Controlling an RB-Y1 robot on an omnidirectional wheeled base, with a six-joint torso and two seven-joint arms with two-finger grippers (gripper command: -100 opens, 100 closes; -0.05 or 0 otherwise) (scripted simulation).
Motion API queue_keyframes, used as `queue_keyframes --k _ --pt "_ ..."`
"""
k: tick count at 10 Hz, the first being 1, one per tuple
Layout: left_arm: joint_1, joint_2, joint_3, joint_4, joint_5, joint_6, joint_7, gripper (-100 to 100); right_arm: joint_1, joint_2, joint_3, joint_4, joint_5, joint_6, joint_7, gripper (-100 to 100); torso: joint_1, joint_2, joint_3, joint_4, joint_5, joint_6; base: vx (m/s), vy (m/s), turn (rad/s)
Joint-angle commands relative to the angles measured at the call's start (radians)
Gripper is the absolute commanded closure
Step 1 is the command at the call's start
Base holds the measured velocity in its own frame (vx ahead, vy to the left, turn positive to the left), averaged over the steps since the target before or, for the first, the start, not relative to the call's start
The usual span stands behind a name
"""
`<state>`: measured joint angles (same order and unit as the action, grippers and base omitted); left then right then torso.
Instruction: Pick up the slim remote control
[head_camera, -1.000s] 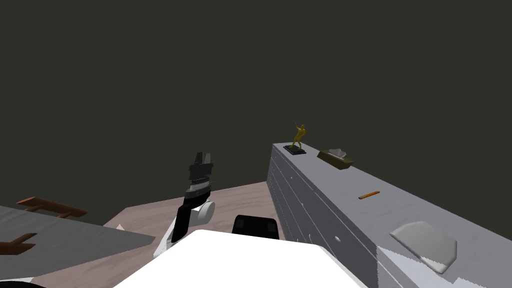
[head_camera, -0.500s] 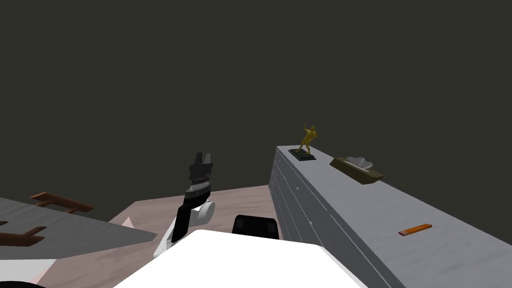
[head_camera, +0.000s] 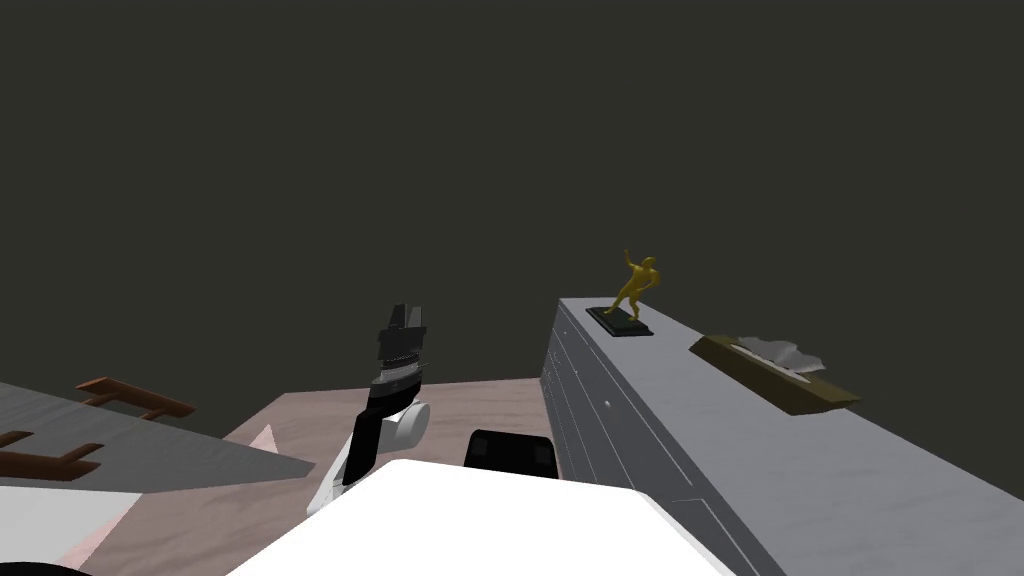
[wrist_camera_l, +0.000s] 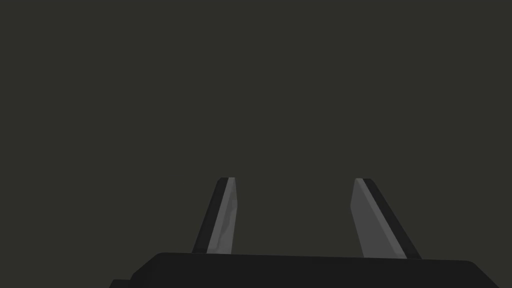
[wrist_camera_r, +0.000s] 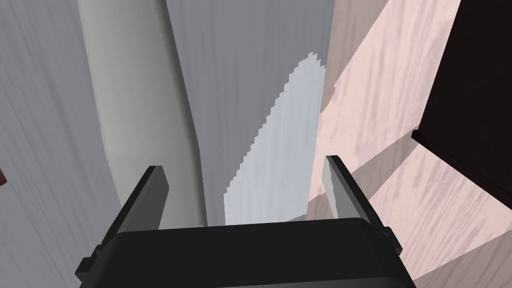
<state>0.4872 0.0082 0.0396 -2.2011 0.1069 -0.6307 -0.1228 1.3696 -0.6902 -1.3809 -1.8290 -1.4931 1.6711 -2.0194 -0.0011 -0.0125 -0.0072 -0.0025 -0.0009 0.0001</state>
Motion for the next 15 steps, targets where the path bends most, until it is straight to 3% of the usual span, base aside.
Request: queue_keyframes --k 1,4,5,6,7,11,15 --pt "0.0 0.0 0.0 0.0 0.0 0.0 0.0 0 -0.001 -0.001 -0.006 0.006 -0.015 0.028 -0.013 -100 0.0 0.0 0.0 0.0 0.0 0.0 0.116 -0.037 0.07" --pt "0.0 0.0 0.0 0.0 0.0 0.0 0.0 0 -0.018 0.007 0.018 0.032 -0.049 0.095 -0.046 -100 0.001 0.004 0.002 0.001 0.0 0.001 0.089 -0.049 0.08" --pt "0.0 0.0 0.0 0.0 0.0 0.0 0.0 0 -0.013 0.004 0.006 0.027 -0.047 0.084 -0.04 -100 0.001 0.005 0.003 0.001 0.0 0.001 0.03 -0.024 0.015" --pt "0.0 0.0 0.0 0.0 0.0 0.0 0.0 0 -0.013 0.004 0.008 0.028 -0.048 0.088 -0.042 0 0.003 0.008 0.005 0.002 0.001 0.001 0.007 -0.005 0.001" --pt "0.0 0.0 0.0 0.0 0.0 0.0 0.0 0 -0.01 0.01 0.014 0.054 -0.044 0.079 0.0 -100 0.004 0.01 0.006 0.002 0.001 0.001 0.044 -0.006 -0.058" --pt "0.0 0.0 0.0 0.0 0.0 0.0 0.0 0 -0.004 0.024 0.026 0.107 -0.037 0.061 0.083 -100 0.005 0.006 0.003 0.001 0.001 0.001 0.09 -0.006 -0.049" --pt "0.0 0.0 0.0 0.0 0.0 0.0 0.0 0 0.005 0.045 0.045 0.186 -0.026 0.035 0.205 -100 0.005 0.007 0.004 0.002 0.001 0.001 0.078 -0.004 -0.051"
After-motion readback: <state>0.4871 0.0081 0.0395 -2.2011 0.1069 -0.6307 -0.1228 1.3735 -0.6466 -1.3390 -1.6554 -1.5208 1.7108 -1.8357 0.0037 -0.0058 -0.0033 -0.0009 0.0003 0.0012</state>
